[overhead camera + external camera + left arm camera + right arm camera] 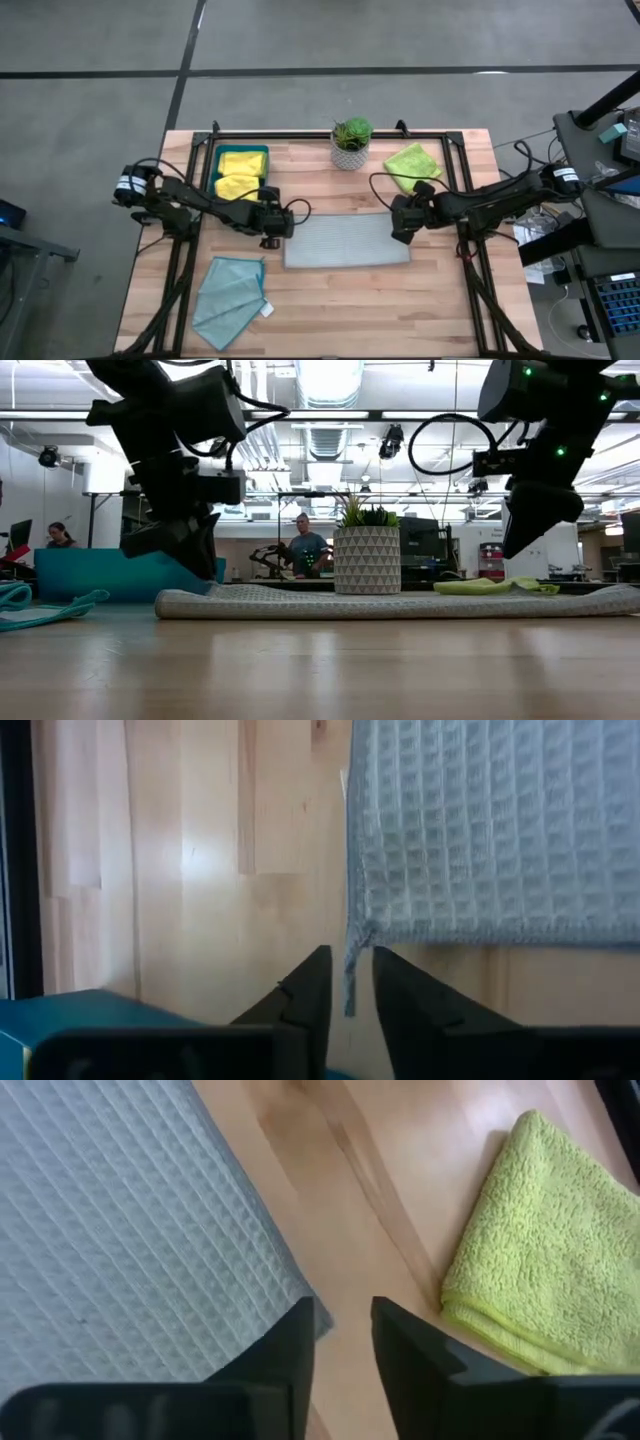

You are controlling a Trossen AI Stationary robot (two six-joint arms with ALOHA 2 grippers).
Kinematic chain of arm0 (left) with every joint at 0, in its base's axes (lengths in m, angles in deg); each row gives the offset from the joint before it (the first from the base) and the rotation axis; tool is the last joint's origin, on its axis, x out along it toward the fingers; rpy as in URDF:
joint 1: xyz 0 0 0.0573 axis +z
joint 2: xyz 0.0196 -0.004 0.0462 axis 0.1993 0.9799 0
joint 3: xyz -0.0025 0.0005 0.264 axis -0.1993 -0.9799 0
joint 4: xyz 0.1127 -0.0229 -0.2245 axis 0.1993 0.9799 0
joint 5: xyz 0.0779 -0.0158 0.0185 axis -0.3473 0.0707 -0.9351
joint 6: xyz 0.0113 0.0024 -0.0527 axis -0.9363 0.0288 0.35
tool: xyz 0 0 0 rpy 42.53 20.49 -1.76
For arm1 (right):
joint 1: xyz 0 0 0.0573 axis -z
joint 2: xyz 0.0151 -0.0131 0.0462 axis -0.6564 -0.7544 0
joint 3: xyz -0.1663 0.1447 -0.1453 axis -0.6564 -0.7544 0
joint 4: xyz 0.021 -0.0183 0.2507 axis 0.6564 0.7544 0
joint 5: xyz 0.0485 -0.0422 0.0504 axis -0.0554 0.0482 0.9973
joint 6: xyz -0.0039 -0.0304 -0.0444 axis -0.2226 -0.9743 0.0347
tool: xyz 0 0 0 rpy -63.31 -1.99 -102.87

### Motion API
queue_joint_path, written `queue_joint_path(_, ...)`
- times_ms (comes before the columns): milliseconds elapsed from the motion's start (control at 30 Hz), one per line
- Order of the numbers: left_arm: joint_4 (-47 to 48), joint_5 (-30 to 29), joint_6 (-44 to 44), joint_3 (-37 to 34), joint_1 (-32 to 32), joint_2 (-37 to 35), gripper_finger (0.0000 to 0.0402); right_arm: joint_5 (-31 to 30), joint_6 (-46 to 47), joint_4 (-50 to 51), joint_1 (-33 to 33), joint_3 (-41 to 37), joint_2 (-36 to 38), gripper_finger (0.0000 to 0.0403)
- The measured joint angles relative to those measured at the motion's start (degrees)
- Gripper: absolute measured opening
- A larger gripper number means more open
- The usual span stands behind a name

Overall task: Fold microfiber towels
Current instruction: Fold the gray towel

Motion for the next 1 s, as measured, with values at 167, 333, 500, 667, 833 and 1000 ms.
queue_joint_path(167,1.44,0.00,-0.17,2.11,-0.03,-0.22,0.0100,3.16,3.84,0.70,0.00,2.34,0.02,0.0128)
queue_joint_path(333,2.58,0.21,-0.30,5.33,-0.20,-1.20,0.0109,9.31,13.83,2.49,-0.02,3.56,0.84,0.0136)
queue_joint_path(500,2.13,3.13,0.33,8.58,-1.34,-1.99,0.0109,13.71,22.19,3.14,-1.66,2.52,2.63,0.0137)
queue_joint_path(667,-2.23,6.57,3.01,8.61,-4.05,-1.99,0.0109,14.55,29.42,2.75,-4.09,1.03,4.97,0.0137)
queue_joint_path(833,-5.94,7.65,7.30,7.05,-7.46,-1.84,0.0109,14.59,36.46,2.56,-6.70,-1.49,5.86,0.0155)
queue_joint_path(1000,-11.45,7.64,11.61,5.23,-10.38,-1.84,0.0109,14.55,42.21,2.33,-8.28,-4.83,5.90,0.0193)
